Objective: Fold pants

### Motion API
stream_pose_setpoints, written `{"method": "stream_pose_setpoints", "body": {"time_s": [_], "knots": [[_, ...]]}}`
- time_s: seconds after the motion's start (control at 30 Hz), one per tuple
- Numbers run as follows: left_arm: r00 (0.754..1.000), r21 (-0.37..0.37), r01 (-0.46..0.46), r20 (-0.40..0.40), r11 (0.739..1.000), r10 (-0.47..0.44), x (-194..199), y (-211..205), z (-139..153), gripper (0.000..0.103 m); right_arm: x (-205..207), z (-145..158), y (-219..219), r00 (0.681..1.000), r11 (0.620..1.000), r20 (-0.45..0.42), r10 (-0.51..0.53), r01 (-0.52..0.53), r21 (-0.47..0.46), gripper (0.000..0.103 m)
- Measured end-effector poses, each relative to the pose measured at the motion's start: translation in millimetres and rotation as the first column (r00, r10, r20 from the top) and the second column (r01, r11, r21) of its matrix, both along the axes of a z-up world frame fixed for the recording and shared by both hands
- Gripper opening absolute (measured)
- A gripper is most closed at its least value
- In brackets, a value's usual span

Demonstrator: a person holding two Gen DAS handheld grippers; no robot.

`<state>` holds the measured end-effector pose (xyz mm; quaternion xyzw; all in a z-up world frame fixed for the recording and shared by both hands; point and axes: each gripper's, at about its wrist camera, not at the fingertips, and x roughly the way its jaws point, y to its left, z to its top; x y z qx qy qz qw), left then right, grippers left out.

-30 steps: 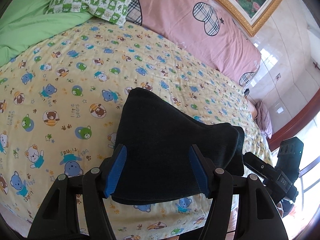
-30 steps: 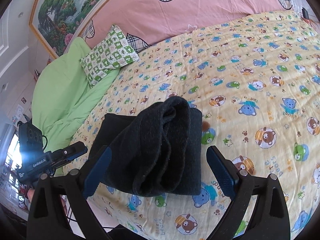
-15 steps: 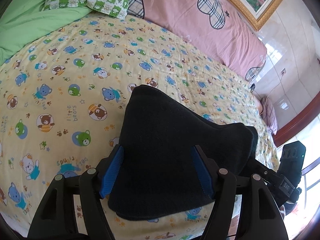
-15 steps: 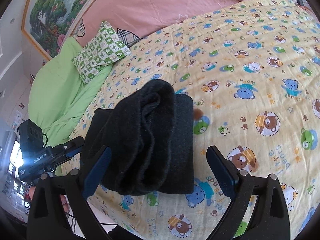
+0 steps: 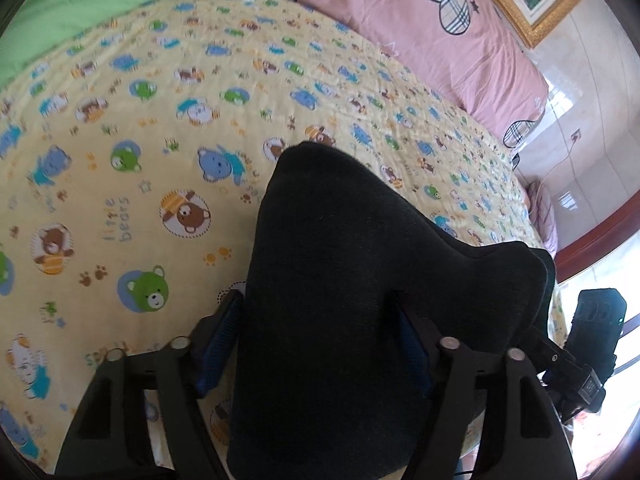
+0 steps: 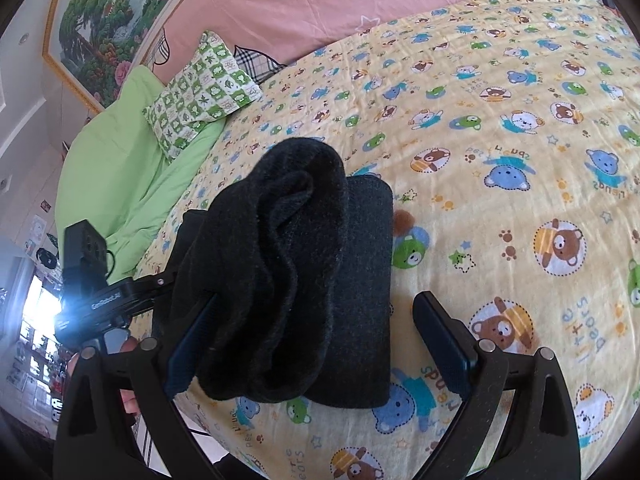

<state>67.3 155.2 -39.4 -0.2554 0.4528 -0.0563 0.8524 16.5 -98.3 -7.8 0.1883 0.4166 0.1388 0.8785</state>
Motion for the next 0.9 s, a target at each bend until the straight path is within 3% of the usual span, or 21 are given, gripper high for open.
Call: {"method": "stream_pose_setpoints", "body": {"time_s": [0.07, 0.2, 0.4, 0.57, 0.9], "knots": [[1.0, -0.03, 0.0, -0.001, 1.0, 0.0, 2.3, 3.4, -4.6, 0.06, 0.9, -2.4, -1.9, 1.0, 1.0, 0.002, 0.009, -0.01, 0.024, 0.092], [1.0, -0.083, 0.008, 0.008, 0.997, -0.007, 5.8, 9.1, -9.2, 0.053, 3.7, -10.4, -12.4, 0.999, 0.992, -0.009, 0.037, -0.035, 0.124, 0.072], [1.0, -0.149, 0.0, 0.019, 0.989, 0.003, 3.2, 14.4, -10.7, 0.04, 2.3, -12.5, -16.4, 0.998, 0.985, 0.0, 0.065, -0.064, 0.161, 0.061], [0.999, -0.136, 0.003, 0.035, 0.991, 0.002, -0.5, 10.1, 1.3, 0.031, 2.0, -10.6, -16.4, 0.997, 0.976, 0.008, 0.078, -0.078, 0.203, 0.055], [0.996, -0.106, -0.011, 0.088, 0.994, 0.021, -23.5, 14.0, 31.1, 0.029, 4.6, 4.8, -5.2, 0.995, 0.974, 0.036, 0.094, -0.1, 0.204, 0.054]]}}
